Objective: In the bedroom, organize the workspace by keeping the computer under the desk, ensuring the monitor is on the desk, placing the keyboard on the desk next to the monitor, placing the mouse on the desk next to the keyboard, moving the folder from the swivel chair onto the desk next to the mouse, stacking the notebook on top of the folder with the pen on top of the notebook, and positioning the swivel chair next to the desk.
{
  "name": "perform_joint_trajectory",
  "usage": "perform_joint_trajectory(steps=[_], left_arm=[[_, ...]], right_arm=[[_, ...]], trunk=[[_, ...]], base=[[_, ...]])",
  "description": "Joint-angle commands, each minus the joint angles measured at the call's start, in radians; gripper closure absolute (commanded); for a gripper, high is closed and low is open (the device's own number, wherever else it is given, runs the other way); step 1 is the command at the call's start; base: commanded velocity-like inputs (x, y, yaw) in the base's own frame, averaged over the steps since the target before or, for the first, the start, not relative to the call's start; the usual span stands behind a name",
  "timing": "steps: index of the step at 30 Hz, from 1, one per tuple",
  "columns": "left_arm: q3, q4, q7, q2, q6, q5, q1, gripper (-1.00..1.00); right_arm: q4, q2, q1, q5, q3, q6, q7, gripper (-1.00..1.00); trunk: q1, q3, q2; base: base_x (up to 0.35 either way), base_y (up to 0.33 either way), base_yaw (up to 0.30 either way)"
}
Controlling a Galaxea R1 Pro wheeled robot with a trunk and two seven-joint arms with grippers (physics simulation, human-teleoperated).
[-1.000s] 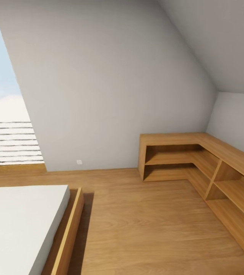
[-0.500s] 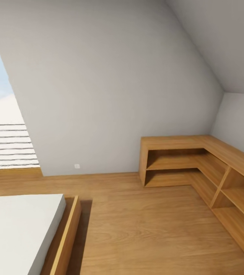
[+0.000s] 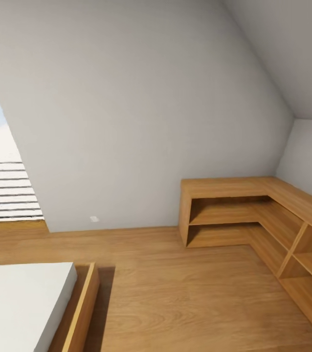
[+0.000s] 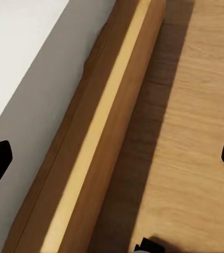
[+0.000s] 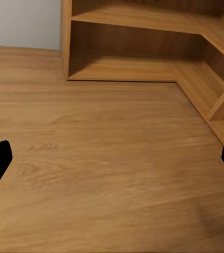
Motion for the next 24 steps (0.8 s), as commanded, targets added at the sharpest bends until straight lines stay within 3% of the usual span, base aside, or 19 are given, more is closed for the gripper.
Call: perform_joint_trajectory(steps=[1, 24], left_arm=[[-0.007, -0.002, 0.004, 0.0, -0.001, 0.006, 0.001, -1.0], [-0.007, -0.002, 0.004, 0.0, -0.001, 0.006, 0.001, -1.0]], right_arm=[[0.002, 0.001, -0.001, -0.004, 0.009, -0.002, -0.005, -1.0], [0.002, -0.001, -0.001, -0.004, 0.009, -0.002, 0.016, -1.0]], trunk=[[0.001, -0.001, -0.001], [0.001, -0.001, -0.001]], base=[[0.326, 0.0, -0.083], [0.325, 0.0, -0.23]])
